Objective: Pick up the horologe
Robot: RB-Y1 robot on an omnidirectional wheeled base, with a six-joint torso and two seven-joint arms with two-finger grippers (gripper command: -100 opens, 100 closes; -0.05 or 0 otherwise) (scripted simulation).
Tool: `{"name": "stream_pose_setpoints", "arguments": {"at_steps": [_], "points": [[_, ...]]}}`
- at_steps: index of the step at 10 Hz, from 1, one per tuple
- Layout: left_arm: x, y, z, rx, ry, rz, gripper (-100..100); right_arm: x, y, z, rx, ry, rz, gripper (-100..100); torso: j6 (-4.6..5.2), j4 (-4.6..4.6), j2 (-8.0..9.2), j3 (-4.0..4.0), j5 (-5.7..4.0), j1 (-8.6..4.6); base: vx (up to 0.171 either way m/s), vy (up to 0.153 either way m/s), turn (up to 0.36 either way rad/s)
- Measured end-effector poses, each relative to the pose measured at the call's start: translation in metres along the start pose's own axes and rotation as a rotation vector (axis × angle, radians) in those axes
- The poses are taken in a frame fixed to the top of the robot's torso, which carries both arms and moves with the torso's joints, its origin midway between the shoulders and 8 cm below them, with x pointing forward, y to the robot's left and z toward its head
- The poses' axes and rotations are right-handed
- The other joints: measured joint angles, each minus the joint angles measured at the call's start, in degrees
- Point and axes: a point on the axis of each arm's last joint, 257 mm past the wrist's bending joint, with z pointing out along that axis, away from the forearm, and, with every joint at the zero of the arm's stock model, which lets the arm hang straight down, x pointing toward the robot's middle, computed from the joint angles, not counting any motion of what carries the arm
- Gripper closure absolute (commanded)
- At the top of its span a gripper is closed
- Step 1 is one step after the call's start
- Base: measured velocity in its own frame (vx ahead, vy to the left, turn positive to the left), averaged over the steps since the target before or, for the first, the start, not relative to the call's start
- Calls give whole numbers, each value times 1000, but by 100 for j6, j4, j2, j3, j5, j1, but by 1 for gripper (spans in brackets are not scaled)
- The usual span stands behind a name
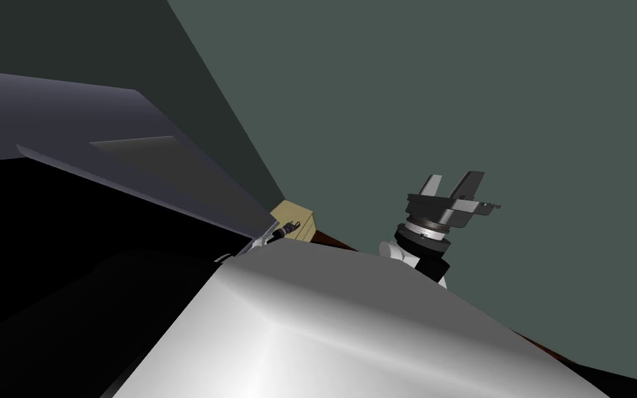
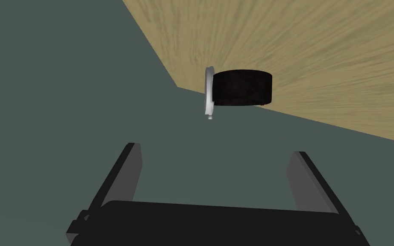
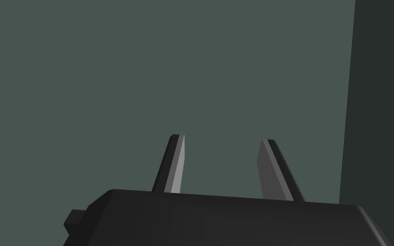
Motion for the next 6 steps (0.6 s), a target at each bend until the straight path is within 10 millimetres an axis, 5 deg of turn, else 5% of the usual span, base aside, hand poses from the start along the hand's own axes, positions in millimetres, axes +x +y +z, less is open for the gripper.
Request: {"name": "stream_pose_setpoints", "arguments": {"at_steps": [1,2,6], "points": [[1,0,0,0,2,3,0,0,0,0,0,0,0,0,-2,1,4,2,-1,-4,0,0,0],[1,0,0,0,2,2,-100,0,0,0,0,0,0,0,-1,1,6,4,-2,-7,-41,17,-197],[-6,27,7,-83,-22,-40,-100,0,0,0,0,0,0,0,1,12,56,32,1,7,-117,39,-304]]}}
